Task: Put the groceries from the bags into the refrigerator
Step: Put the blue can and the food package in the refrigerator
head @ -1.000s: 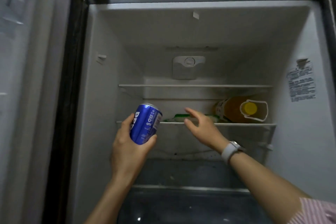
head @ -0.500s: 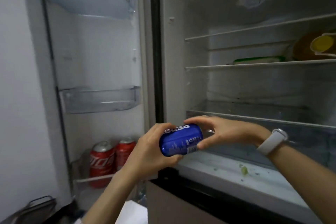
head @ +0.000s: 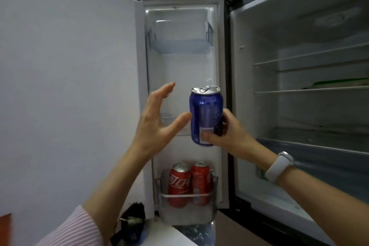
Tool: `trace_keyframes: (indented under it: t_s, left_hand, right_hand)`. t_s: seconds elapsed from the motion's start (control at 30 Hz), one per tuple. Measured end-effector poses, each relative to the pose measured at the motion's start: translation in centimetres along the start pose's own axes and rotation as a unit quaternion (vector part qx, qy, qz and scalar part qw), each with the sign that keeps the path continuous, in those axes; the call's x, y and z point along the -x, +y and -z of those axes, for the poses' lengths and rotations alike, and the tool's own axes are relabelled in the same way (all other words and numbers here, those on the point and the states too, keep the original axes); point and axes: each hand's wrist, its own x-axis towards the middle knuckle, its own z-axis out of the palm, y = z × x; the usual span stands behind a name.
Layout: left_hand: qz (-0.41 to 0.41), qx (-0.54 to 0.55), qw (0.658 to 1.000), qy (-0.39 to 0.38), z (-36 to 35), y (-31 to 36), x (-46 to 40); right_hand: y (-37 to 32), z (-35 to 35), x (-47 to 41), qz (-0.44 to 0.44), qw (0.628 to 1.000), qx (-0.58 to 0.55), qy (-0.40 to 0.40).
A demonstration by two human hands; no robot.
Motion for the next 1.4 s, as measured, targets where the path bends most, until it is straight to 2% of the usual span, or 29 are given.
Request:
trace_keyframes:
  t_s: [0.1, 0.17, 0.23, 0.33, 0.43, 0.6, 0.77, 0.83, 1.0, 1.07, 1.17, 1.27, 1.33, 1.4]
  left_hand:
    - [0.046, -0.166, 0.985, 0.024, 3.2, -4.0, -0.8]
    - [0.096, -0.256, 0.962, -0.014, 3.9, -6.7, -0.8]
    - [0.139, -0.303, 0.94, -0.069, 3.5, -9.0, -0.6]
    - [0.183, -0.259, 0.941, -0.116, 2.5, -11.4, -0.4]
    - [0.165, -0.186, 0.964, -0.094, 1.8, -12.8, 0.1]
    - [0.13, -0.124, 0.982, -0.054, 1.2, -14.0, 0.6]
    - [0.118, -0.112, 0.986, -0.039, 0.8, -14.5, 0.8]
    - [0.116, -0.118, 0.985, -0.038, 0.8, -14.5, 0.8]
    - [0.147, -0.138, 0.978, -0.057, 1.1, -13.6, 0.7]
    - [0.167, -0.174, 0.968, -0.064, 1.4, -12.9, 0.7]
    - [0.184, -0.265, 0.944, -0.063, 2.0, -11.4, 0.8]
    - [0.17, -0.344, 0.923, -0.027, 3.1, -9.4, 2.3]
    - [0.15, -0.39, 0.908, 0.0, 4.3, -8.2, 4.2]
    - [0.15, -0.426, 0.892, -0.003, 5.7, -7.2, 7.2]
  right_hand:
    - [-2.2, -1.6, -3.9, 0.06, 0.995, 0.01, 0.078]
    - [-2.5, -2.6, -6.8, 0.054, 0.995, 0.029, 0.077]
    - [-1.6, -3.4, -9.8, 0.003, 0.997, 0.067, 0.036]
    - [0.6, -4.3, -13.0, -0.078, 0.983, 0.151, -0.069]
    - [1.5, -4.6, -14.4, -0.13, 0.959, 0.193, -0.161]
    - [1.8, -4.1, -14.8, -0.186, 0.946, 0.159, -0.213]
    - [1.6, -3.8, -14.4, -0.257, 0.934, 0.136, -0.206]
    - [1.1, -4.0, -14.0, -0.26, 0.934, 0.149, -0.194]
    - [-1.4, -3.9, -12.7, -0.24, 0.942, 0.223, -0.065]
    - [-2.0, -3.7, -12.0, -0.208, 0.949, 0.237, -0.019]
    - [-2.1, -4.1, -10.4, -0.097, 0.959, 0.264, 0.036]
    - [-1.7, -6.0, -7.5, 0.075, 0.931, 0.336, 0.121]
    - [-0.8, -8.2, -5.0, 0.18, 0.908, 0.336, 0.174]
    - [0.4, -10.9, -1.9, 0.245, 0.897, 0.322, 0.179]
